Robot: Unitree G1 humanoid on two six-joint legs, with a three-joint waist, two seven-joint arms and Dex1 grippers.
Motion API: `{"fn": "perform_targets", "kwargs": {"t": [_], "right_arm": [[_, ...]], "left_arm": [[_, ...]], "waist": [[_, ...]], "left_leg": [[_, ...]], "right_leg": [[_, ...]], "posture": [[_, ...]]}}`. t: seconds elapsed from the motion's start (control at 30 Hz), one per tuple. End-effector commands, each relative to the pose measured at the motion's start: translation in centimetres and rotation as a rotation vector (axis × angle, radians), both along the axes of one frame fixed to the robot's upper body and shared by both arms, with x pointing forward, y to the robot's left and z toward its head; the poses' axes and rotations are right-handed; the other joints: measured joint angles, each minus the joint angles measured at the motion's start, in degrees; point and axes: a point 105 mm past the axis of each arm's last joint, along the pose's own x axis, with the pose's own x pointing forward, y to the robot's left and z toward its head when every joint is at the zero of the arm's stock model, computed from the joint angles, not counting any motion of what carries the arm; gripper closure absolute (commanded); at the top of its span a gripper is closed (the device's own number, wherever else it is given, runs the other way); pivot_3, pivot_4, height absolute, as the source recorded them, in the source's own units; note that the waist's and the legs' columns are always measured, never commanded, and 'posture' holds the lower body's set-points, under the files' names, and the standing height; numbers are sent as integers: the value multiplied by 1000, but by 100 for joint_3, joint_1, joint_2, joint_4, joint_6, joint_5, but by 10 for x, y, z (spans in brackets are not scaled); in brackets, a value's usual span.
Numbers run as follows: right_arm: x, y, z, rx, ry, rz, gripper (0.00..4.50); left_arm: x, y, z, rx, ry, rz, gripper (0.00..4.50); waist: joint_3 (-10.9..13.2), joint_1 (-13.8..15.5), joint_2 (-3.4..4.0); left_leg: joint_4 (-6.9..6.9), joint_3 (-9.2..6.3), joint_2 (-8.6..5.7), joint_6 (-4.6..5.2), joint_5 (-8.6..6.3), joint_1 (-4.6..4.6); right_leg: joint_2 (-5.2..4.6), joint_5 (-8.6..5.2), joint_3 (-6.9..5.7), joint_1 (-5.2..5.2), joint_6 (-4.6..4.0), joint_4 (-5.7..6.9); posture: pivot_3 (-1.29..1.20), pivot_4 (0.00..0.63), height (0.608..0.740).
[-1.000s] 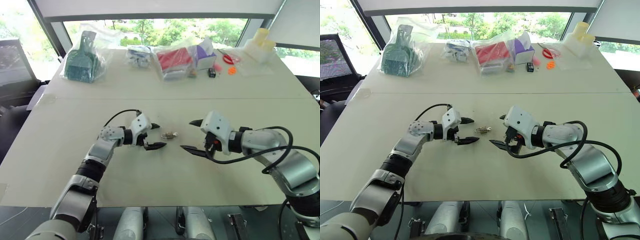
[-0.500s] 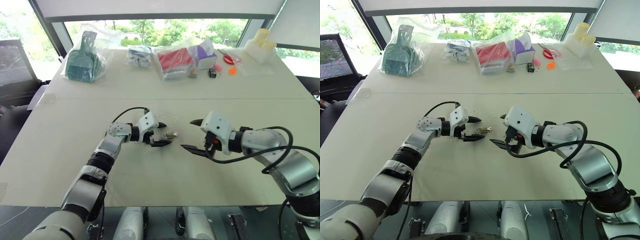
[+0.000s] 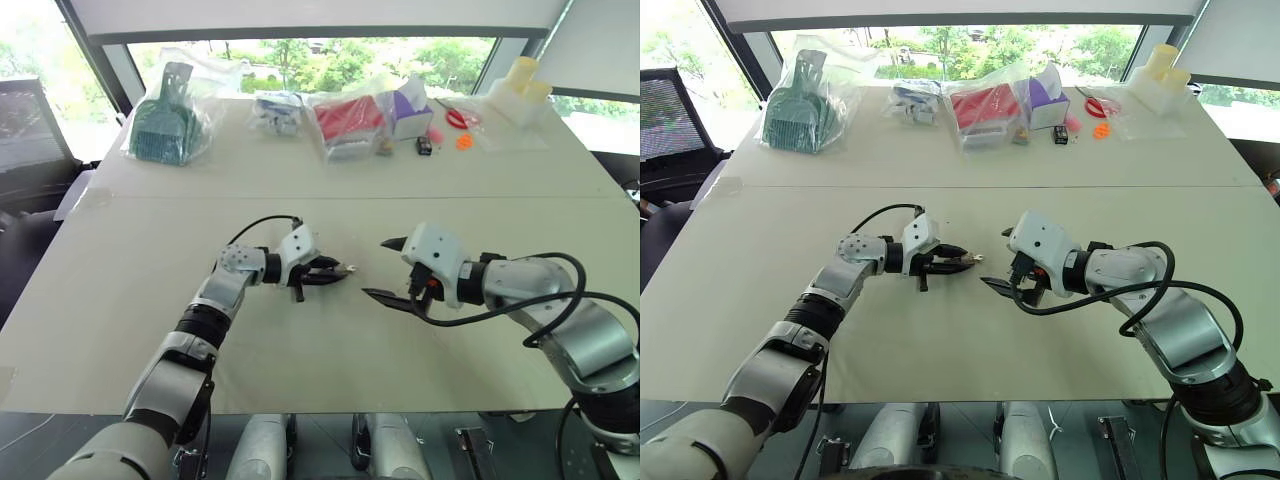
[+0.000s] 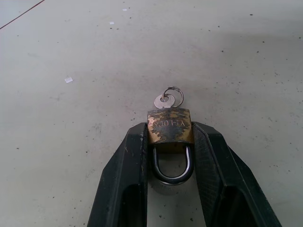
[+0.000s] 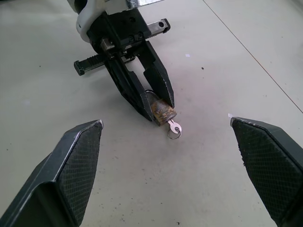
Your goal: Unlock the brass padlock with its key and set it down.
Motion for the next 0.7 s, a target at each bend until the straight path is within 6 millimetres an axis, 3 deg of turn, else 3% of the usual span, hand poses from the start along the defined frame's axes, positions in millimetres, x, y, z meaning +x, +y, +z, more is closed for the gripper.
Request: {"fn": "perform_targets", "kwargs": {"t": [0.03, 0.23, 0.37, 0.53, 0.7], "right_arm": [[1, 4, 13, 8, -65, 19, 0], [5, 7, 15, -9, -122, 17, 0], [17, 15, 17, -93, -291, 36, 0], [24, 30, 23, -174, -489, 95, 0], [28, 45, 31, -216, -643, 135, 0]], "left_arm": [[-3, 9, 2, 18, -18, -13, 3748], [-11, 38, 36, 18, -77, -68, 3748], [-17, 64, 64, 73, -132, -123, 3748], [-11, 60, 96, 46, -172, -130, 3748], [-8, 52, 105, 38, -184, -144, 3748]], "waist": [[0, -4, 0], [1, -34, 0], [2, -44, 2], [2, 15, 1], [4, -20, -2]], "left_leg": [[0, 0, 0, 0, 0, 0], [-3, 3, 3, 0, 0, -2], [-3, 5, 5, -1, 0, -6], [3, 5, -3, 0, 1, -14], [1, 12, -7, 0, 1, -13]], "right_leg": [[0, 0, 0, 0, 0, 0], [2, 1, 0, -11, 1, 8], [4, -2, 0, -19, -4, 11], [2, -5, 1, -12, -7, 2], [3, 0, 2, -14, 6, 4]], "posture": [[0, 150, 740], [0, 150, 740], [0, 150, 740], [0, 150, 740], [0, 150, 740]]}}
